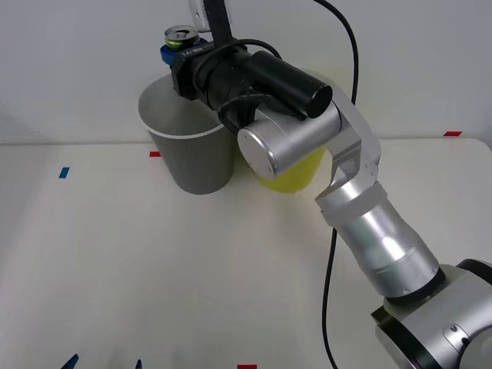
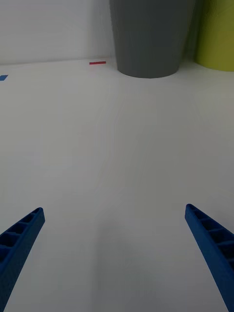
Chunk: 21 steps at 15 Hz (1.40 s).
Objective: Put cans in the gray bin and PET bottles in the light green bin.
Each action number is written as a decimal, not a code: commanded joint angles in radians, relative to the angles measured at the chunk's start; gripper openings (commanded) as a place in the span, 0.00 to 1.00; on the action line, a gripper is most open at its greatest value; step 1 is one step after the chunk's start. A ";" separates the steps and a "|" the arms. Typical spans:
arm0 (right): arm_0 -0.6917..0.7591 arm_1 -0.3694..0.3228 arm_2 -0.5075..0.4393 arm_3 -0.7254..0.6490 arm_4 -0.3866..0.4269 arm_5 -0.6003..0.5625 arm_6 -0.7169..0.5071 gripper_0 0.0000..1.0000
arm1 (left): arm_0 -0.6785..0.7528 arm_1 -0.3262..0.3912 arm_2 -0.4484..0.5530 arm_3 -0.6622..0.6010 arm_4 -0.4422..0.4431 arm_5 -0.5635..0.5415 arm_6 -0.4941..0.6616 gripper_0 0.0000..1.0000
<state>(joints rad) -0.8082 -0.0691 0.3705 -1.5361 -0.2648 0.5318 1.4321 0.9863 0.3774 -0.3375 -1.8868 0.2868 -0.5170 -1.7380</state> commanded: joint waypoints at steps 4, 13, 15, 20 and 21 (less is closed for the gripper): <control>-0.052 0.015 -0.012 0.086 -0.002 -0.012 -0.009 0.00 | 0.000 0.000 0.000 0.000 0.000 0.000 0.000 1.00; -0.054 0.012 -0.013 0.086 0.010 -0.029 0.001 0.00 | 0.000 0.000 0.000 0.000 0.000 0.000 0.000 1.00; -0.054 0.014 -0.013 0.086 0.015 -0.029 0.004 0.00 | 0.000 0.000 0.000 0.000 0.000 0.000 0.000 1.00; -0.052 0.032 -0.012 0.086 0.076 -0.035 -0.002 1.00 | 0.000 0.000 0.000 0.000 0.000 0.000 0.000 1.00; -0.052 0.035 -0.012 0.086 0.078 -0.035 0.001 1.00 | 0.000 0.000 0.000 0.000 0.000 0.000 0.000 1.00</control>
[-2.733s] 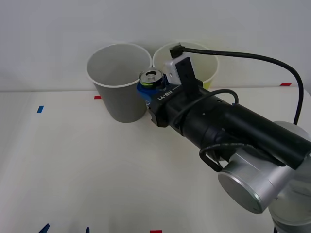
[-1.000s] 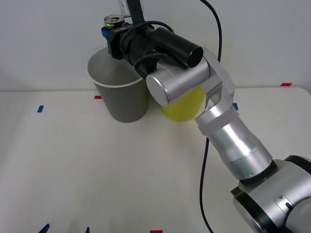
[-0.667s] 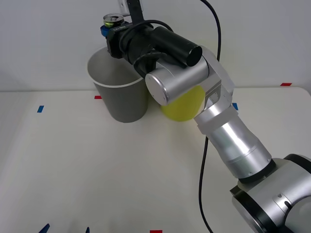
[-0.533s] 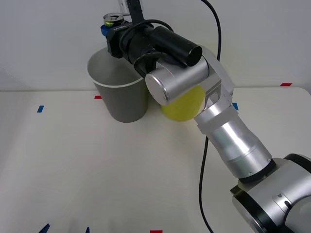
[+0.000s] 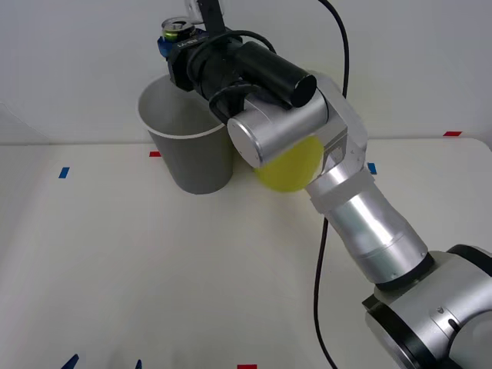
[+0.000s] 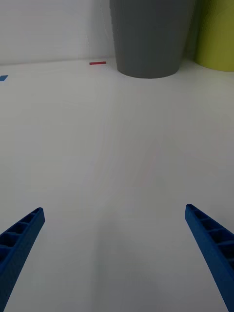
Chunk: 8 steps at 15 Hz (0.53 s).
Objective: Put cans in the gray bin and PET bottles in the light green bin.
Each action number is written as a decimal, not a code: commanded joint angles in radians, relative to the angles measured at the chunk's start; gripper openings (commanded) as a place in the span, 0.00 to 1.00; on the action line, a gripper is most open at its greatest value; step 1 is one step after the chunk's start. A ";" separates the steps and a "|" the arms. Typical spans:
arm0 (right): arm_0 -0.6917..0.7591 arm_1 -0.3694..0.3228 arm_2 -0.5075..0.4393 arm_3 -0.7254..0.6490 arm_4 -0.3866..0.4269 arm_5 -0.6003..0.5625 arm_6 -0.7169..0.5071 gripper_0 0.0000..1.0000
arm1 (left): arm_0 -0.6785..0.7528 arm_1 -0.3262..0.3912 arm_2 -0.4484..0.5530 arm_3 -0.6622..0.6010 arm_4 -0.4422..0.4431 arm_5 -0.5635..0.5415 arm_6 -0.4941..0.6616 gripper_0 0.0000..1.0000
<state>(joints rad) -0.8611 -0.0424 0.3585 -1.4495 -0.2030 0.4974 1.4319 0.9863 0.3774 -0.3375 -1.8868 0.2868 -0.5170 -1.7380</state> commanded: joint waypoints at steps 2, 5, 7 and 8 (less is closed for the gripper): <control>0.002 0.013 0.002 0.000 0.014 0.000 0.013 1.00 | 0.000 0.000 0.000 0.000 0.000 0.000 0.000 1.00; 0.025 0.015 0.004 -0.035 0.013 -0.003 0.035 1.00 | 0.000 0.000 0.000 0.000 0.000 0.000 0.000 1.00; 0.077 -0.011 0.017 -0.140 0.010 -0.005 0.052 1.00 | 0.000 0.000 0.000 0.000 0.000 0.000 0.000 1.00; 0.109 -0.025 0.028 -0.193 0.010 -0.005 0.055 1.00 | 0.000 0.000 0.000 0.000 0.000 0.000 0.000 1.00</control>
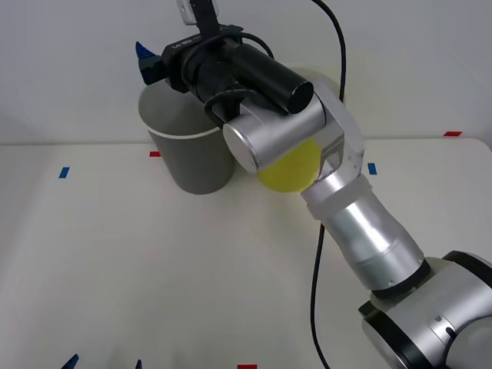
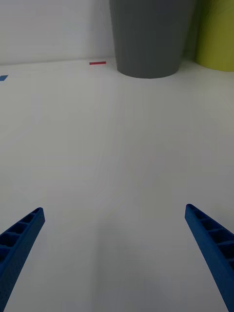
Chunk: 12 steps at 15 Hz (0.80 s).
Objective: Put cans in the gray bin and PET bottles in the light green bin.
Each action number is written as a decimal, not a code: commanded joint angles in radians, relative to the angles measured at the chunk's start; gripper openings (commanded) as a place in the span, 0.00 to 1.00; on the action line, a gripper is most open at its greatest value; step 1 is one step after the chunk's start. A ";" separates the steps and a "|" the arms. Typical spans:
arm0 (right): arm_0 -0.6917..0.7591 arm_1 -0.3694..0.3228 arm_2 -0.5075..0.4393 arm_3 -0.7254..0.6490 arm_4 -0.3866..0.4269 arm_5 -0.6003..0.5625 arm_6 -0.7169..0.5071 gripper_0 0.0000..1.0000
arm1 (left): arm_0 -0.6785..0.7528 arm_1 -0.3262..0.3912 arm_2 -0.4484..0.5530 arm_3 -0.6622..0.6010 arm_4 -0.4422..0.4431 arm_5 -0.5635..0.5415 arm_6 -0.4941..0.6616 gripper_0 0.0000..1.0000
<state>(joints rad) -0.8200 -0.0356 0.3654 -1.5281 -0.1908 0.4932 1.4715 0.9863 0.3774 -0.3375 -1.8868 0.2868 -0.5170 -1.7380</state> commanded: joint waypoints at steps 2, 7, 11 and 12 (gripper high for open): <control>0.153 -0.076 0.043 -0.230 -0.007 -0.001 0.021 1.00 | 0.000 0.000 0.000 0.000 0.000 0.000 0.000 1.00; 0.387 -0.168 0.044 -0.474 -0.016 -0.001 0.023 1.00 | 0.000 0.000 0.000 0.000 0.000 0.000 0.000 1.00; 0.579 -0.245 0.038 -0.612 -0.019 -0.036 0.016 1.00 | 0.000 0.000 0.000 0.000 0.000 0.000 0.000 1.00; 0.628 -0.259 0.035 -0.630 -0.018 -0.074 0.018 1.00 | 0.000 0.000 0.000 0.000 0.000 0.000 0.000 1.00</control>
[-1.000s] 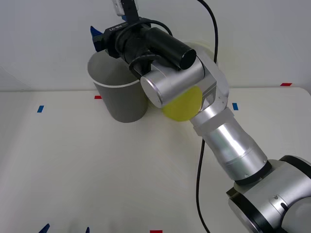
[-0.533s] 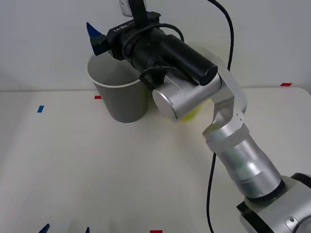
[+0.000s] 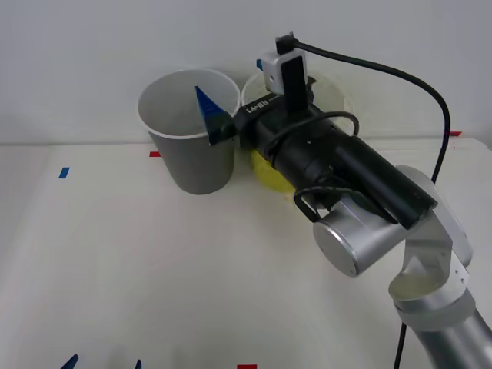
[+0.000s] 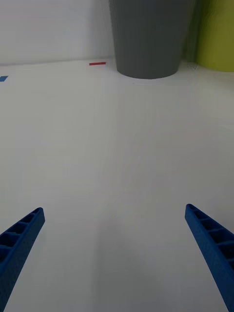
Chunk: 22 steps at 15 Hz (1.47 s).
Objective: Put cans in the gray bin and PET bottles in the light green bin.
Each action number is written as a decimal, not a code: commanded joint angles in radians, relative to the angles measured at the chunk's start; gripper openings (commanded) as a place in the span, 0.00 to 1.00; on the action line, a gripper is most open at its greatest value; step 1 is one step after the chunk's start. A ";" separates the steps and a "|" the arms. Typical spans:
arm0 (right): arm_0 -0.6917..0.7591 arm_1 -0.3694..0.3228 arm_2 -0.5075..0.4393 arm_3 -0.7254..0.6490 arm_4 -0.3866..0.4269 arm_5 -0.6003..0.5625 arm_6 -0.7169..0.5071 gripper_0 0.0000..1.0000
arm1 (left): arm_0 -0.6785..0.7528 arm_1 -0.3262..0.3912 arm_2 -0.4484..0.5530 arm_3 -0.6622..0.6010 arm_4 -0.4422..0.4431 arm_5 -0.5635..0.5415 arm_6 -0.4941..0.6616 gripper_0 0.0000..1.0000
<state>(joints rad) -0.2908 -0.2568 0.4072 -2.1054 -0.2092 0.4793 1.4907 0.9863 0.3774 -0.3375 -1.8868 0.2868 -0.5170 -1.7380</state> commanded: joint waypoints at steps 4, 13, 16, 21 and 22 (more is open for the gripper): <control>0.260 -0.110 -0.028 -0.067 0.001 -0.229 -0.003 1.00 | 0.000 0.000 0.000 0.000 0.000 0.000 0.000 1.00; 0.564 -0.205 -0.100 -0.067 -0.004 -0.453 -0.024 1.00 | 0.000 0.000 0.000 0.000 0.000 0.000 0.000 1.00; 0.630 -0.171 -0.104 -0.067 0.008 -0.482 -0.018 1.00 | 0.000 0.000 0.000 0.000 0.000 0.000 0.000 1.00; 0.653 -0.183 -0.120 -0.067 0.011 -0.472 -0.013 1.00 | 0.000 0.000 0.000 0.000 0.000 0.000 0.000 1.00; 0.660 -0.185 -0.123 -0.067 0.011 -0.470 -0.015 1.00 | 0.000 0.000 0.000 0.000 0.000 0.000 0.000 1.00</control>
<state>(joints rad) 0.3593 -0.4414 0.2895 -2.1723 -0.1984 0.0071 1.4751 0.9863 0.3774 -0.3375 -1.8868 0.2868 -0.5170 -1.7380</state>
